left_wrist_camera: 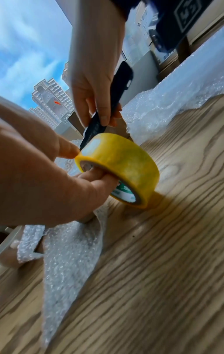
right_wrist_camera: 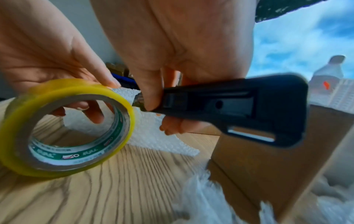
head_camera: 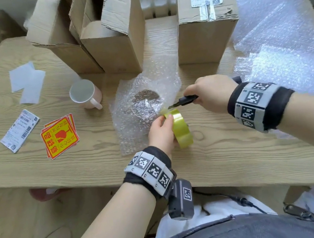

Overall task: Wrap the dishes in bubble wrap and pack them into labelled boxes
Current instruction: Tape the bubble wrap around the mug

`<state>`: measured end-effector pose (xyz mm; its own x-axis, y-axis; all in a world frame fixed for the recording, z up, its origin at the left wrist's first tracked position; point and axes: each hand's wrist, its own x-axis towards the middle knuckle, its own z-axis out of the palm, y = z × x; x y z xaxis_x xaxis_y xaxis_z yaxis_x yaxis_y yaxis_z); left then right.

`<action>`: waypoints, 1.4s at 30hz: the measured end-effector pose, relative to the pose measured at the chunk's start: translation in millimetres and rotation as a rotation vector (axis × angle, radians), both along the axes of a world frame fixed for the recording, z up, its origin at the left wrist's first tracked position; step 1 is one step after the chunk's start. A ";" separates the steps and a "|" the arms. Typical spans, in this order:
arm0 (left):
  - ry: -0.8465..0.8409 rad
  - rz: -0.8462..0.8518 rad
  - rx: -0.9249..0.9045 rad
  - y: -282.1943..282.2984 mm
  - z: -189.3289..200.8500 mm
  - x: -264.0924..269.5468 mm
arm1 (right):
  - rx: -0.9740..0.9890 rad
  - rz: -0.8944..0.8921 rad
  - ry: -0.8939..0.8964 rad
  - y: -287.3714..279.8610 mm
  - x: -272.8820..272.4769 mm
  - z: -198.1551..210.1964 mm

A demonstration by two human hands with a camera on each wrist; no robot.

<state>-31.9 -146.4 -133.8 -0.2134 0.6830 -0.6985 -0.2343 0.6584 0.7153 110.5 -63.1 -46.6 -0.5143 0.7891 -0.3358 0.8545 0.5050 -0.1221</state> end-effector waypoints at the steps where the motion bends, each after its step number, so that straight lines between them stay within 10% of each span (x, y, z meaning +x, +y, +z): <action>1: -0.007 0.000 0.007 -1.4 3.6 0.9 | 0.024 0.034 -0.036 1.1 -3.9 3.0; 17: 0.006 -0.027 0.058 -9.7 30.1 9.5 | 0.081 0.281 -0.303 -0.3 -40.0 9.6; 42: 0.035 0.005 0.040 -13.7 47.9 22.6 | 0.074 0.261 -0.260 7.2 -32.3 -8.8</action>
<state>-9.3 -160.0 -85.8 -0.2408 0.7092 -0.6626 -0.2119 0.6278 0.7489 78.2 -55.9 -55.4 -0.6067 0.6696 -0.4284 0.6934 0.7093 0.1265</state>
